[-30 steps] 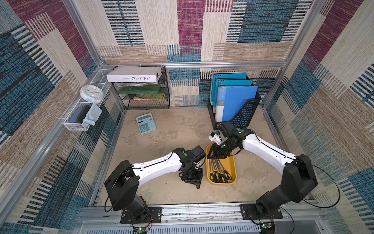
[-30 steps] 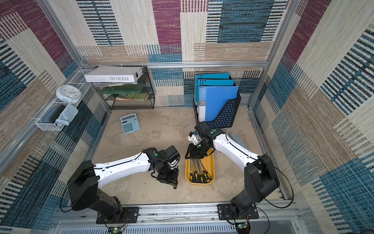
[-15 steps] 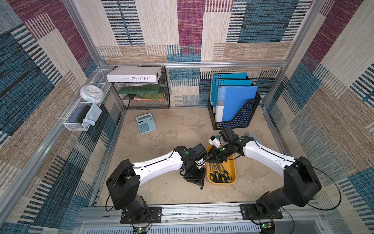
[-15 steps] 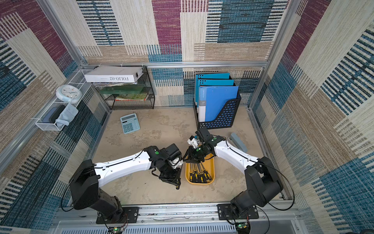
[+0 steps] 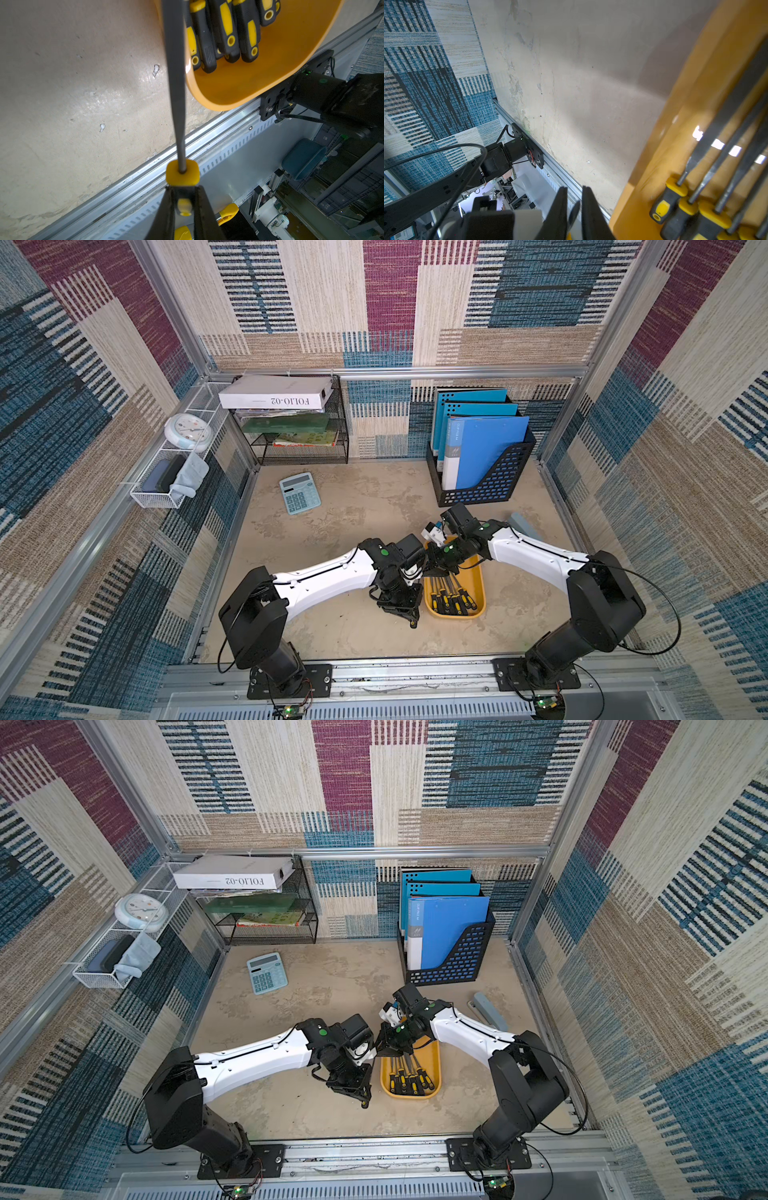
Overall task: Put the file tool into the storage box
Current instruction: Place the file tool in the storage box.
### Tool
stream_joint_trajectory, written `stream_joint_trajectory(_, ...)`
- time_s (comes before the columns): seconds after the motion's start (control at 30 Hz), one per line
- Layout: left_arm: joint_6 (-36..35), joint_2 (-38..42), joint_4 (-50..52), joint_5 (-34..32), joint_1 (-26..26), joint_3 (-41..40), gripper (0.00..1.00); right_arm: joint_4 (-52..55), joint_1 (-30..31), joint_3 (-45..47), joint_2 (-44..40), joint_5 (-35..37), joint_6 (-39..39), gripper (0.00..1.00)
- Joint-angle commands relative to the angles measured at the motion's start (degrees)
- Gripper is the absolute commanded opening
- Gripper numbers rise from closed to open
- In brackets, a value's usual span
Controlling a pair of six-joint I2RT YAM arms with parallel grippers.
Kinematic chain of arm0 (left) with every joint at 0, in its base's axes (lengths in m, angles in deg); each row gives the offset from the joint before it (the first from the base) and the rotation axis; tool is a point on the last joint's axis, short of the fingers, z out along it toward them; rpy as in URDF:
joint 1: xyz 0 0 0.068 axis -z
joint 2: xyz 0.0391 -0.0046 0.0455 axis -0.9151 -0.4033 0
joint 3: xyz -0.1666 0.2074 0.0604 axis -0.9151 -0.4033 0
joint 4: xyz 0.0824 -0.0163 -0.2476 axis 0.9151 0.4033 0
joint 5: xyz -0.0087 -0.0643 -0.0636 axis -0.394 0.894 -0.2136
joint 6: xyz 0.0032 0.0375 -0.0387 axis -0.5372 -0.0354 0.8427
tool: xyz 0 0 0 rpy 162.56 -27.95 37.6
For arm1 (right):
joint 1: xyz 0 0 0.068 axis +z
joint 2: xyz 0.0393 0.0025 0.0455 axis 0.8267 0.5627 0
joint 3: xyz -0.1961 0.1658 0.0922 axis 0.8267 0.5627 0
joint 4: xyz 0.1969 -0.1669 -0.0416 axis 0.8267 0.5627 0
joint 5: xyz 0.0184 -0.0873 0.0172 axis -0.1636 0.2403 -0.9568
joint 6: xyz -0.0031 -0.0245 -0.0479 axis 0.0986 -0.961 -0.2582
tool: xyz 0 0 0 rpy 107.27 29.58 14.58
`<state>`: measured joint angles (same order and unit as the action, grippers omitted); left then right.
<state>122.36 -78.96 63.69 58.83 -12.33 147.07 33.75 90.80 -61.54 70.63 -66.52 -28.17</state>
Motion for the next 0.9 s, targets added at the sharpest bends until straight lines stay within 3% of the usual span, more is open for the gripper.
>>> stream_joint_trajectory(0.0,-1.47,-0.06,-2.74,0.65,-0.31,0.42,0.0,-0.62,0.31,-0.76,0.43,-2.06,-0.32,0.01)
stream_joint_trajectory(0.07,-1.23,0.27,-2.94,0.59,-0.87,0.18,0.03,0.64,0.29,-1.41,0.21,-1.78,-1.26,0.0)
stream_joint_trajectory(0.13,-0.62,1.04,-2.72,0.73,-2.01,-0.14,0.43,3.74,0.07,-2.7,-0.01,-1.15,-3.39,0.0)
stream_joint_trajectory(0.17,-0.32,1.72,-2.6,0.67,-2.74,-0.4,0.56,5.7,-0.25,-3.5,-0.1,-0.64,-4.77,0.0)
stream_joint_trajectory(0.2,0.0,2.74,-2.57,0.83,-3.85,-0.83,0.78,8.26,-0.65,-4.52,-0.23,0.07,-6.58,0.0)
stream_joint_trajectory(0.23,0.38,4.03,-2.55,1.06,-5.01,-1.36,0.9,11.7,-1.29,-5.86,-0.28,1.35,-8.65,0.0)
stream_joint_trajectory(0.3,1.09,6.86,-2.59,1.66,-7.24,-2.51,0.99,17.51,-2.65,-8.44,-0.54,2.97,-12.44,0.0)
stream_joint_trajectory(0.53,1.34,14.33,-1.14,1.94,-14.03,-7.59,0.99,36.32,-5.04,-15.74,3.41,18.29,-24.52,0.0)
stream_joint_trajectory(0.87,0.63,15.59,-0.47,1.72,-17.3,-9.23,0.99,36.39,-5.14,-22.81,11.34,24.31,-25.22,0.0)
